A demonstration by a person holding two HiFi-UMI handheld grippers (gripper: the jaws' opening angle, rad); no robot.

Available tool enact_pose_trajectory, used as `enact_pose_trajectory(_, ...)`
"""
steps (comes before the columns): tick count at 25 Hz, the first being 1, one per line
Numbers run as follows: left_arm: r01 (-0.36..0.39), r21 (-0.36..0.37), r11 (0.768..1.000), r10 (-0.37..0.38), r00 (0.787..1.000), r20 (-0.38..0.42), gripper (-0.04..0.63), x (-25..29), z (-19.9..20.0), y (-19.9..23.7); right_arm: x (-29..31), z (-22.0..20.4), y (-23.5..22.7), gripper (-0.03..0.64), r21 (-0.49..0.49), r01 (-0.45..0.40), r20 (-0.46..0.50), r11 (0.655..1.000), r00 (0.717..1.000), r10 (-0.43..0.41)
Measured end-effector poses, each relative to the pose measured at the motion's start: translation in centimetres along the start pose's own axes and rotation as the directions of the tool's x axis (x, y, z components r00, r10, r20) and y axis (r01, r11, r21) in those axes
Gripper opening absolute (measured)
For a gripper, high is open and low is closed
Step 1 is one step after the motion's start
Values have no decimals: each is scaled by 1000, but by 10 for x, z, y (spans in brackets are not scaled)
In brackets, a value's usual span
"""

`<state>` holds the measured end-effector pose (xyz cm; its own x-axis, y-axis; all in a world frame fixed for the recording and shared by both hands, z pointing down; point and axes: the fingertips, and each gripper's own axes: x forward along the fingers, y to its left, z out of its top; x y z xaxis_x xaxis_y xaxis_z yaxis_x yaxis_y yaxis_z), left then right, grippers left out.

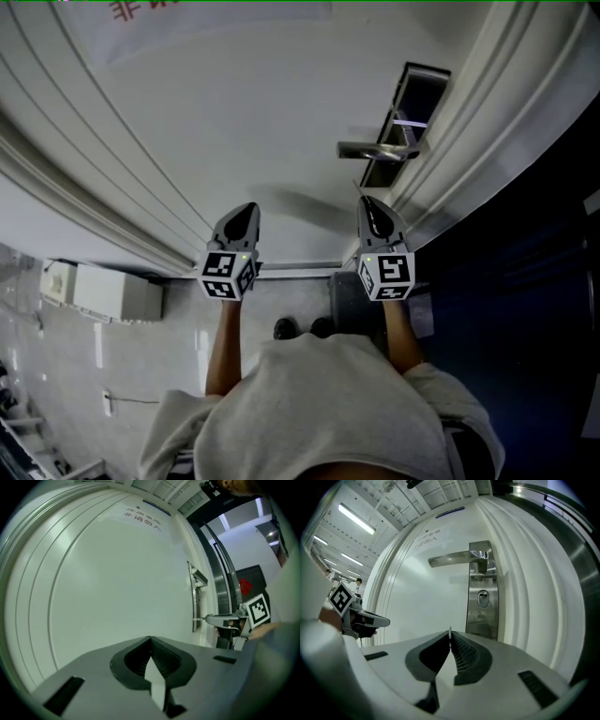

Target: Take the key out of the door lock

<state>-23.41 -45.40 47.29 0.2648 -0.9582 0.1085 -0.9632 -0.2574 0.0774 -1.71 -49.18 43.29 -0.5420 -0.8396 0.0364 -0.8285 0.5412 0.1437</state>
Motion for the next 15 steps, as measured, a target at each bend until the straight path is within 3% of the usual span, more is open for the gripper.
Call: enact_pose_trajectory(15, -4, 6, 1000, 4, 1000, 11, 17, 8, 6, 3, 10, 2, 0, 29, -8, -10, 3, 1000, 1000, 10)
